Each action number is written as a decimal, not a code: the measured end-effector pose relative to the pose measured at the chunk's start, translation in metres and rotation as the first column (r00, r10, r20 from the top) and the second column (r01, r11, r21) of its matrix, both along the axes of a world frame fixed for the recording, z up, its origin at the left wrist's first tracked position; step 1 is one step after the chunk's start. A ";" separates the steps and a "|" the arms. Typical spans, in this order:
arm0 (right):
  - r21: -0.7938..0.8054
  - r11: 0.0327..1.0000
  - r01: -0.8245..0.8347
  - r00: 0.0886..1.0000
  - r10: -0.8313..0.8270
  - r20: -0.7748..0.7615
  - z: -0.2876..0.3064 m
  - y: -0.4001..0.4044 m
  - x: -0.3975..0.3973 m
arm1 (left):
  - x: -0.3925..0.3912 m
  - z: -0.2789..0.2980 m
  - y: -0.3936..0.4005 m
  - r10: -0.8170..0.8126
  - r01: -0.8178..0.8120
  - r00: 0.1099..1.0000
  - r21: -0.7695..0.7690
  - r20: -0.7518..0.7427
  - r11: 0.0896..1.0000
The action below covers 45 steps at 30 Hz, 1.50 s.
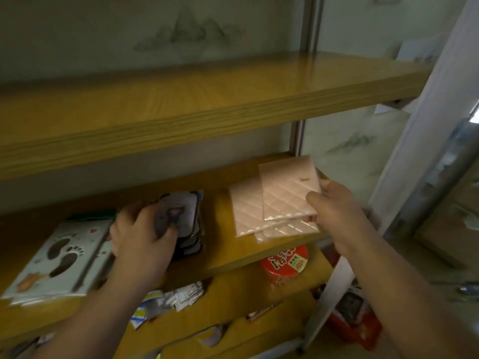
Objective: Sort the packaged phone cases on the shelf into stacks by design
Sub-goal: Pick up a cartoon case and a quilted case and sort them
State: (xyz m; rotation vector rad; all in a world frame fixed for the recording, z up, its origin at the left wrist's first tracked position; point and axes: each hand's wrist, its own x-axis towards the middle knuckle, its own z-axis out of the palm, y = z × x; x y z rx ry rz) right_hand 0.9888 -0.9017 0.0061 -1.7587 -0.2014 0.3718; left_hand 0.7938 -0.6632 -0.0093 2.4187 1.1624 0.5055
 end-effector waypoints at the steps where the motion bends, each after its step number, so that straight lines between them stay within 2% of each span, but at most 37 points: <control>1: -0.015 1.000 -0.002 1.000 0.002 0.011 -0.002 0.005 0.012 | 0.000 0.000 -0.002 0.006 -0.006 1.000 0.007 0.010 1.000; 3: -0.097 0.995 -0.038 0.998 0.042 0.046 -0.007 0.012 0.031 | -0.002 -0.001 -0.006 0.014 -0.015 1.000 0.015 0.018 1.000; 5: -0.252 0.965 -0.076 0.987 0.110 0.121 -0.010 0.014 0.043 | -0.004 -0.002 -0.009 0.029 -0.029 0.999 0.004 0.023 1.000; 9: -0.551 0.833 -0.049 0.944 0.219 0.247 -0.024 0.012 0.048 | -0.006 -0.002 -0.013 0.070 -0.071 0.997 0.017 0.040 0.997; 12: -0.659 0.752 0.020 0.917 0.249 0.313 -0.031 0.013 0.045 | -0.005 -0.001 -0.017 0.076 -0.076 0.996 0.018 0.049 0.997; 17: -0.745 0.664 0.063 0.888 0.303 0.345 -0.022 0.013 0.034 | -0.005 -0.002 -0.024 0.012 -0.016 0.997 0.059 0.070 0.998; 19: -0.750 0.652 0.115 0.849 0.327 0.415 -0.015 0.013 0.028 | -0.004 -0.003 -0.025 -0.019 0.015 0.997 0.059 0.071 0.998; 23: -0.704 0.702 0.106 0.745 0.413 0.524 -0.002 0.018 0.009 | -0.004 -0.004 -0.025 -0.095 0.091 0.995 0.120 0.027 0.989; 28: -0.641 0.767 -0.009 0.572 0.530 0.626 0.002 0.040 -0.028 | -0.019 -0.004 -0.018 -0.130 0.128 0.991 0.133 0.008 0.983; 32: -0.635 0.766 -0.101 0.462 0.601 0.652 0.003 0.072 -0.061 | -0.048 -0.008 -0.005 -0.081 0.082 0.997 0.149 -0.015 0.985; 38: -0.665 0.705 -0.247 0.363 0.704 0.611 0.001 0.126 -0.116 | -0.111 -0.003 0.038 0.062 -0.054 0.997 0.175 -0.043 0.983; 42: -0.649 0.690 -0.320 0.363 0.722 0.589 0.003 0.162 -0.152 | -0.148 0.004 0.073 0.143 -0.135 0.988 0.141 -0.050 0.981; 45: -0.638 0.626 -0.448 0.354 0.780 0.517 0.004 0.189 -0.188 | -0.170 0.002 0.100 0.160 -0.153 0.986 0.125 -0.044 0.980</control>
